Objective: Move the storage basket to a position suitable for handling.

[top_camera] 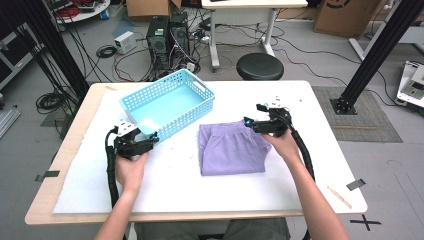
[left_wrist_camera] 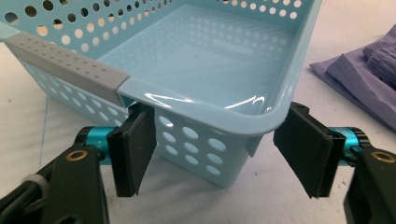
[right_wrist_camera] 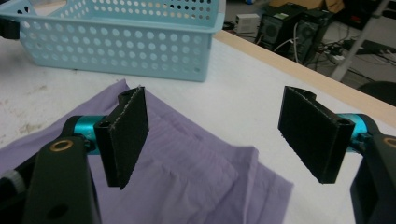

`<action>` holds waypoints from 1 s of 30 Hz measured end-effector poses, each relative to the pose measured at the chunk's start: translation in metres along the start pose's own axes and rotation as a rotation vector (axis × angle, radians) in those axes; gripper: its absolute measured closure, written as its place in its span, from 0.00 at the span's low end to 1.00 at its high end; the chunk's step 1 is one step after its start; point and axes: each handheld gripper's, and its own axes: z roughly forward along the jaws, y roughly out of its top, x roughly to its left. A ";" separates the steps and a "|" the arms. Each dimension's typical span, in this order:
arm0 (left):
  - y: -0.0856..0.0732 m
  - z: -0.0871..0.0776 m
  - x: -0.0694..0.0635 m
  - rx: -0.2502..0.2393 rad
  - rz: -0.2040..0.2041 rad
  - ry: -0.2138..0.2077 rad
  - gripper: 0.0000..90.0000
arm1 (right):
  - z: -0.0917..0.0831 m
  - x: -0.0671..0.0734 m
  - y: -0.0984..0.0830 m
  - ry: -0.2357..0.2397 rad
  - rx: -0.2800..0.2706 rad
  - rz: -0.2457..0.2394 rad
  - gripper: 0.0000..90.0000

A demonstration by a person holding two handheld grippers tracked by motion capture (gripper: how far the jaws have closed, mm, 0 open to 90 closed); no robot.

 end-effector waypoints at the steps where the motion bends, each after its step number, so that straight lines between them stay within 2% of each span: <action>1: -0.001 0.000 0.001 0.010 0.000 -0.005 0.34 | 0.006 -0.001 0.004 0.007 0.001 -0.012 0.28; 3: -0.001 0.001 0.001 0.015 0.001 -0.013 0.34 | 0.018 -0.003 0.010 0.025 0.012 -0.020 0.28; 5: -0.001 0.001 0.000 0.012 0.000 -0.013 0.34 | 0.028 -0.004 0.014 0.039 -0.002 -0.031 0.31; 7: 0.000 0.001 0.000 0.001 0.004 -0.015 0.34 | 0.042 -0.005 0.018 0.047 0.005 -0.057 0.33; 9: 0.000 0.002 0.000 -0.003 0.002 -0.016 0.34 | 0.047 -0.005 0.019 0.047 0.009 -0.059 0.34; 10: 0.000 0.002 0.001 -0.003 0.009 -0.018 0.34 | 0.062 -0.008 0.023 0.068 0.023 -0.075 0.36; 12: -0.001 0.002 0.002 -0.007 0.005 -0.022 0.34 | 0.067 -0.009 0.024 0.072 0.025 -0.079 0.37; 13: -0.001 0.002 0.004 -0.011 -0.005 -0.033 0.34 | 0.082 -0.012 0.028 0.087 0.057 -0.089 0.37; 14: -0.001 0.002 0.004 -0.011 -0.005 -0.033 0.34 | 0.082 -0.012 0.028 0.087 0.057 -0.089 0.37; 15: -0.001 0.002 0.005 -0.015 -0.015 -0.044 0.34 | 0.094 -0.015 0.031 0.101 0.074 -0.092 0.38; 19: -0.002 0.001 0.008 -0.020 -0.033 -0.066 0.34 | 0.118 -0.021 0.039 0.134 0.121 -0.084 0.38; 20: -0.002 0.001 0.008 -0.020 -0.033 -0.066 0.34 | 0.118 -0.021 0.039 0.134 0.121 -0.084 0.38; 21: -0.002 0.001 0.010 -0.019 -0.034 -0.076 0.34 | 0.128 -0.022 0.042 0.148 0.125 -0.088 0.40; 22: -0.002 0.001 0.010 -0.019 -0.034 -0.076 0.34 | 0.128 -0.022 0.042 0.148 0.125 -0.088 0.40; 23: -0.002 0.001 0.010 -0.021 -0.038 -0.081 0.34 | 0.140 -0.023 0.045 0.171 0.155 -0.083 0.40; 25: -0.002 0.001 0.011 -0.022 -0.039 -0.084 0.34 | 0.150 -0.023 0.046 0.177 0.179 -0.102 0.40; 28: -0.002 0.002 0.013 -0.031 -0.035 -0.085 0.34 | 0.161 -0.021 0.048 0.186 0.188 -0.106 0.40; 30: -0.003 0.003 0.013 -0.032 -0.036 -0.087 0.34 | 0.167 -0.020 0.049 0.176 0.207 -0.116 0.42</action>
